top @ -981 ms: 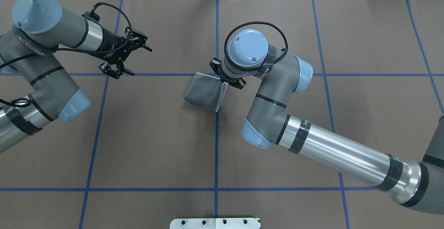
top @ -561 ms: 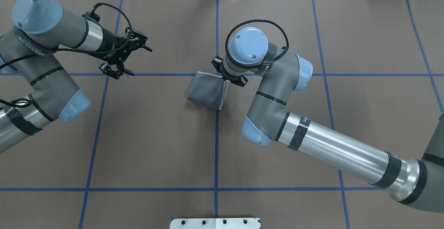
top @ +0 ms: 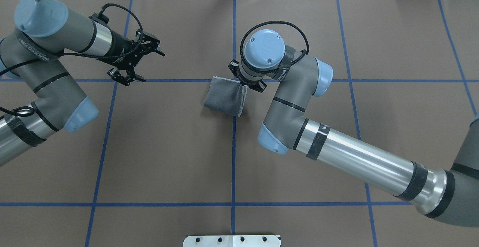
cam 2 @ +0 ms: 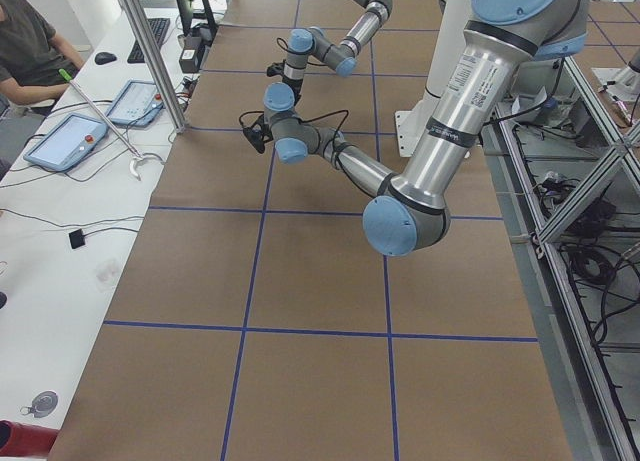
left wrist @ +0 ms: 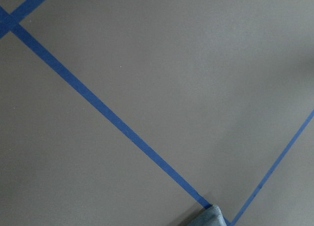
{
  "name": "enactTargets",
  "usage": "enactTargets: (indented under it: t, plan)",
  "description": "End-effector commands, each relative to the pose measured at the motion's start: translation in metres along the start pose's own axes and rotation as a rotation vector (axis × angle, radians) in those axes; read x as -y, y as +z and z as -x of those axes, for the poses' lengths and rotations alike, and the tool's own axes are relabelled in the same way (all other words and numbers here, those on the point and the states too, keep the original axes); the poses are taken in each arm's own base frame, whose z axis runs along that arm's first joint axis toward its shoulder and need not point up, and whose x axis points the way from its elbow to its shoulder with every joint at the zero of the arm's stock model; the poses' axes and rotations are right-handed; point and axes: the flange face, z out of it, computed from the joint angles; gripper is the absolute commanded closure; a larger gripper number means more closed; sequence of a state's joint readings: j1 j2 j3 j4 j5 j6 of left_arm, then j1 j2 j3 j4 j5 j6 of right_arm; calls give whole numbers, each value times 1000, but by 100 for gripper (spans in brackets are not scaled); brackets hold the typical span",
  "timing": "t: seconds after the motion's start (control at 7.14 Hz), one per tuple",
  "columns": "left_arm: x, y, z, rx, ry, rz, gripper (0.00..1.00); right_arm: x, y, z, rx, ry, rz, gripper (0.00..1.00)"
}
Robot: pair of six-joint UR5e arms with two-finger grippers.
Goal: Fold towel twice with both arms
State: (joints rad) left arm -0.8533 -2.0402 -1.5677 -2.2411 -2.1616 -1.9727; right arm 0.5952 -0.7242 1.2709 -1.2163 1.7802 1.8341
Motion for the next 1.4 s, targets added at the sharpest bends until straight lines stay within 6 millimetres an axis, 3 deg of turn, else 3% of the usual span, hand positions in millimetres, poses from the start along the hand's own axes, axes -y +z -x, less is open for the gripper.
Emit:
enactTargets:
  t: [0.0, 0.42, 0.56, 0.7, 0.84, 0.98, 1.26]
  plan:
    - [0, 0, 0, 0, 0, 0, 0, 3, 6, 0, -10, 1, -10, 100]
    - [0, 0, 0, 0, 0, 0, 0, 4, 8, -1, -13, -1, -13, 100]
    - [0, 0, 0, 0, 0, 0, 0, 5, 11, -3, -20, 0, -14, 88]
    - [0, -1, -1, -2, 0, -1, 0, 6, 12, -3, -21, 0, -16, 52]
    - [-1, -2, -1, -4, 2, 0, 0, 6, 14, -4, -26, 1, -17, 1]
    - [-1, -2, -1, -4, 1, -1, 0, 7, 13, -4, -26, -13, -16, 0]
    - [-8, -2, -12, -15, 9, 3, 0, 35, 4, -2, -22, -40, -23, 0]
